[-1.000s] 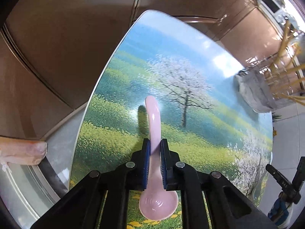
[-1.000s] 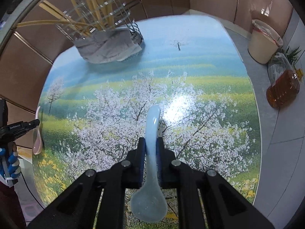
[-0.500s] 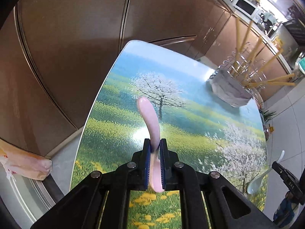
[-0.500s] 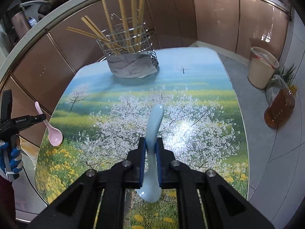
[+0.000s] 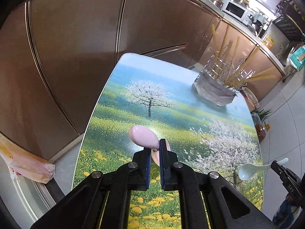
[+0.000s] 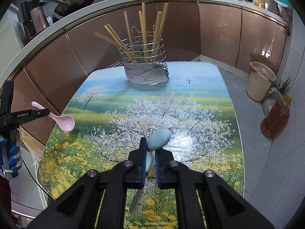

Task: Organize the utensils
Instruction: 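Lift the pink spoon toward the wire holder while the right tool carries the blue spoon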

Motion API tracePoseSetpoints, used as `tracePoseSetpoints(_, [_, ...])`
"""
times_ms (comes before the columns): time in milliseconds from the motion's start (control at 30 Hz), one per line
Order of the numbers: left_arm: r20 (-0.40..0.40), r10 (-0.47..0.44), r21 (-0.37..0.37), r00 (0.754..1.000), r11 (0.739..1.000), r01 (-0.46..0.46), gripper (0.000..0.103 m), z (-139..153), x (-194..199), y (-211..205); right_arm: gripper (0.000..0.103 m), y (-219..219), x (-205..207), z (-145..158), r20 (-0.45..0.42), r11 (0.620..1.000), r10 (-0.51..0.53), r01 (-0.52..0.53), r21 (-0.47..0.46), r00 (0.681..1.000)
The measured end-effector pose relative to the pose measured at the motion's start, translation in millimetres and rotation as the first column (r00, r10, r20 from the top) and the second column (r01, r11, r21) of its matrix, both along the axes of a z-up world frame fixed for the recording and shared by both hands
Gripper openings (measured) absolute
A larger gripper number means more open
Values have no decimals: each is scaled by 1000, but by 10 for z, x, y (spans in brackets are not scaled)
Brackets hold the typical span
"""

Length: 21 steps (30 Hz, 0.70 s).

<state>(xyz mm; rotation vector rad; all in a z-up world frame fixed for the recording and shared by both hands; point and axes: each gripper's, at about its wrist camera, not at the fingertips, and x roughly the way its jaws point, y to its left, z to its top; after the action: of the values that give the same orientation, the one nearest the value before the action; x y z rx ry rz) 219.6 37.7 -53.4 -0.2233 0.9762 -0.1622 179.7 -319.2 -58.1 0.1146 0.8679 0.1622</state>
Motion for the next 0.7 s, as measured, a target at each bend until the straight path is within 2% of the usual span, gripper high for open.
tracePoseSetpoints(267, [10,-14,-33,1000,999,14,7,233,-85,-38,7,37,-60,210,22,1000,-2,2,-19,1000])
tracePoseSetpoints(533, [35,-38,-80,999,996,41,7,604,15,-154,7,109,39,652,83,999,16,-12,-47,996])
tracePoseSetpoints(700, [80,-63,-112,995,991,72,7,972,203,-292,7,160,214,1011,139,998,25,-17,-57,990])
